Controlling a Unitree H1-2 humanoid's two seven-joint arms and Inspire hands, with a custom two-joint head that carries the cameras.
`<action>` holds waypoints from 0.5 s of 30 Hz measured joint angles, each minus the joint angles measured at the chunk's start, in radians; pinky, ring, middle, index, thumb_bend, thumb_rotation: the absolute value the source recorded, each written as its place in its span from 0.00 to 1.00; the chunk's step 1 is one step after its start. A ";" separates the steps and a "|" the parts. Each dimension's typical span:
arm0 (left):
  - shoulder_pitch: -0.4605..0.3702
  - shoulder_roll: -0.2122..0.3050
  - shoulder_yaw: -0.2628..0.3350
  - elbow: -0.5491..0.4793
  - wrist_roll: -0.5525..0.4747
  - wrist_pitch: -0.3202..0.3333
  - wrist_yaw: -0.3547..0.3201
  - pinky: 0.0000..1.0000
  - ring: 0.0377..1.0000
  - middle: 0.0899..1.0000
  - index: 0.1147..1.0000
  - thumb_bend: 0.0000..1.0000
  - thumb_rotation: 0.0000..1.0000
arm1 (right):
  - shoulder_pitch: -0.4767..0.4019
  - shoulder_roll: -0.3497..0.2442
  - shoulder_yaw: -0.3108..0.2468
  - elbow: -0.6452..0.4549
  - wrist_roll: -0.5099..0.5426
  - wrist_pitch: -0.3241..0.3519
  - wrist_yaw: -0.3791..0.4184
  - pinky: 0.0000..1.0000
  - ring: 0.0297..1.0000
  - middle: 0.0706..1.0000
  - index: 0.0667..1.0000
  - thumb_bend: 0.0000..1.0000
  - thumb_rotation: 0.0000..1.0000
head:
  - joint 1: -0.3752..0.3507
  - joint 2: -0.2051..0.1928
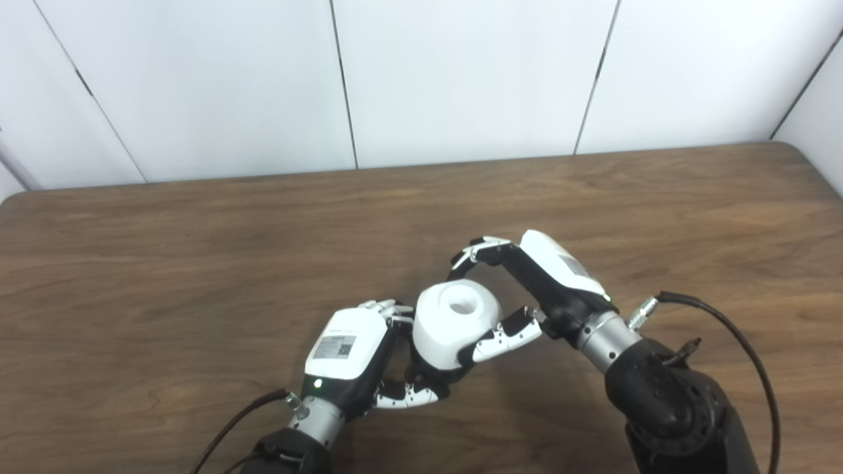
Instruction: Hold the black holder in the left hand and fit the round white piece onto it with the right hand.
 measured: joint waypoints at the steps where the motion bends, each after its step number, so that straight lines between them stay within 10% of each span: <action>1: 0.000 0.000 -0.001 0.000 0.002 0.001 -0.001 0.87 0.85 0.76 0.42 0.52 0.05 | 0.001 0.000 0.003 0.008 0.000 0.000 -0.003 0.80 0.89 0.75 0.45 0.52 0.14 | 0.000 0.002; 15: -0.001 -0.005 -0.006 -0.011 0.013 0.015 -0.013 0.87 0.86 0.76 0.42 0.52 0.05 | 0.004 -0.033 0.027 0.017 0.004 -0.016 -0.042 0.78 0.88 0.75 0.45 0.52 0.14 | 0.003 0.008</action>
